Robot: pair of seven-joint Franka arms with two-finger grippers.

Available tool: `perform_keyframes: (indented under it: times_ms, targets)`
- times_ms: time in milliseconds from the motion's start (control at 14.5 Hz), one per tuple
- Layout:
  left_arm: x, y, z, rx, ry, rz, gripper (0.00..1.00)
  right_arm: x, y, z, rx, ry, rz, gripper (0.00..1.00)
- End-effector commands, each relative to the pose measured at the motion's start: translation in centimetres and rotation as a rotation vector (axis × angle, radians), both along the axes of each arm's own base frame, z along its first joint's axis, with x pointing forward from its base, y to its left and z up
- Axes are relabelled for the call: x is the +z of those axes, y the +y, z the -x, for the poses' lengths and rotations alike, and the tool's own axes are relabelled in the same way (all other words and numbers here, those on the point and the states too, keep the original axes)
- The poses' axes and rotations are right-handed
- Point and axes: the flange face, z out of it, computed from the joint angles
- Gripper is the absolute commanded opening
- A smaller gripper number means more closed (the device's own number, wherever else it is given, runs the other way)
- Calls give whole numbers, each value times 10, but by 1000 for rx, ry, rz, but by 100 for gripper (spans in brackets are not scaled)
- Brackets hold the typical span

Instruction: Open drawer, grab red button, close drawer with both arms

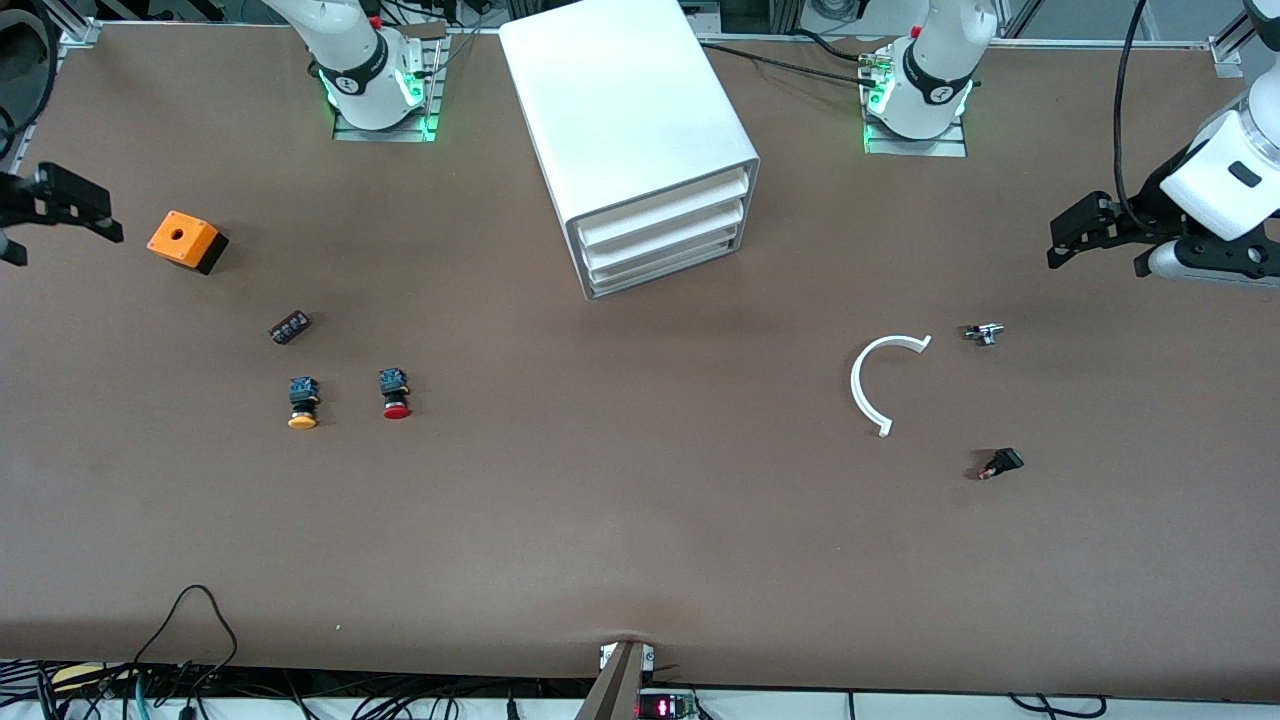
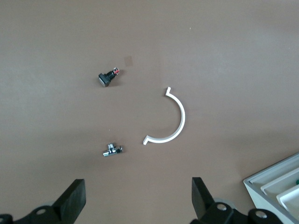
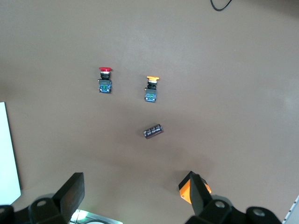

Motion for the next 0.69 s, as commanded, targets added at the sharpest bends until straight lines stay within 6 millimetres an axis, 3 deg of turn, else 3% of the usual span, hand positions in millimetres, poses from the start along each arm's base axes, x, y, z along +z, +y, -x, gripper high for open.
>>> perform_keyframes:
  times_ms: [0,345,621]
  targets:
    - [10,6,7,-3,21,-18,100,-7,-4,34,-2,-36,-6,100]
    - [11,8,7,11,20,-18,100,-25,4,10,24,-19,-6,100]
    - [10,8,7,19,20,-19,100,-29,8,11,22,8,-8,100]
